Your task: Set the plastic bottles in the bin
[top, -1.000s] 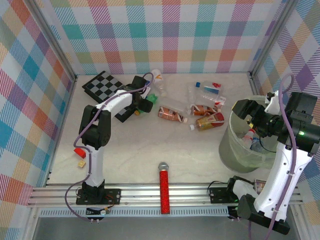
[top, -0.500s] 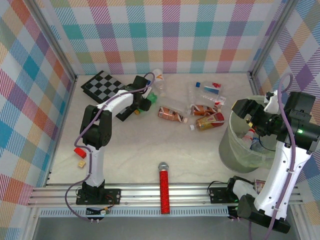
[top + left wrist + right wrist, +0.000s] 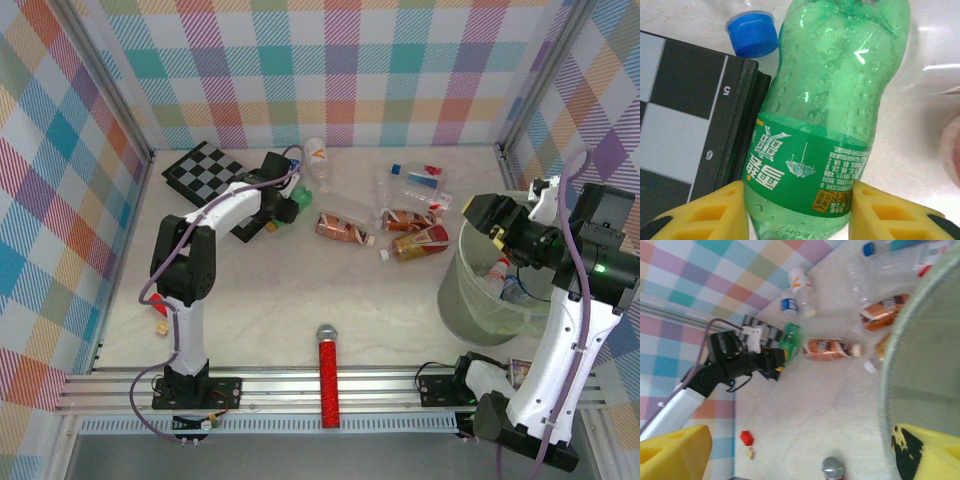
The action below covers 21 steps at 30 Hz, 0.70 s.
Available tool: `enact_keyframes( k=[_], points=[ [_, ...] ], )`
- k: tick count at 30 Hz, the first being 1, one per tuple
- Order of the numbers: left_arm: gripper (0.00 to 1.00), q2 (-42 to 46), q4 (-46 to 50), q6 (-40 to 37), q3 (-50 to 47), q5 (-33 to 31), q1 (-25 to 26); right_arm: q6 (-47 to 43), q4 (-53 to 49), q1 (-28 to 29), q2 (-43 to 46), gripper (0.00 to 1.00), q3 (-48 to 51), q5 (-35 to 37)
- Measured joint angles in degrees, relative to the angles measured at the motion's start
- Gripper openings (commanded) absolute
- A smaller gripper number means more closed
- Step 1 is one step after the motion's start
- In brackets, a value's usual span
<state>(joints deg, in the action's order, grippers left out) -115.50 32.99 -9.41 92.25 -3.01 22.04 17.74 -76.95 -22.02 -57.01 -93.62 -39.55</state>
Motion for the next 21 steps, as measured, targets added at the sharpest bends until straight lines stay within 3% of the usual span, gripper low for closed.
enact_keyframes(
  k=[5, 9, 16, 21],
  points=[
    [0.46, 9.4, -0.3, 2.8, -4.2, 3.0, 0.0, 3.2, 4.6, 1.3, 1.0, 0.91, 1.1, -4.6],
    [0.47, 17.6, -1.5, 5.7, -8.0, 5.6, 0.1, 6.0, 8.6, 6.0, 0.8, 0.91, 1.2, -4.9],
    [0.47, 30.3, -5.3, 13.4, -16.3, 14.5, 0.6, 10.5, 16.7, 25.0, -3.2, 0.91, 2.6, 2.1],
    [0.48, 37.1, -9.6, 19.8, -22.0, 21.0, 3.8, 13.2, 24.9, 37.7, -9.6, 0.91, 4.7, 8.6]
  ],
)
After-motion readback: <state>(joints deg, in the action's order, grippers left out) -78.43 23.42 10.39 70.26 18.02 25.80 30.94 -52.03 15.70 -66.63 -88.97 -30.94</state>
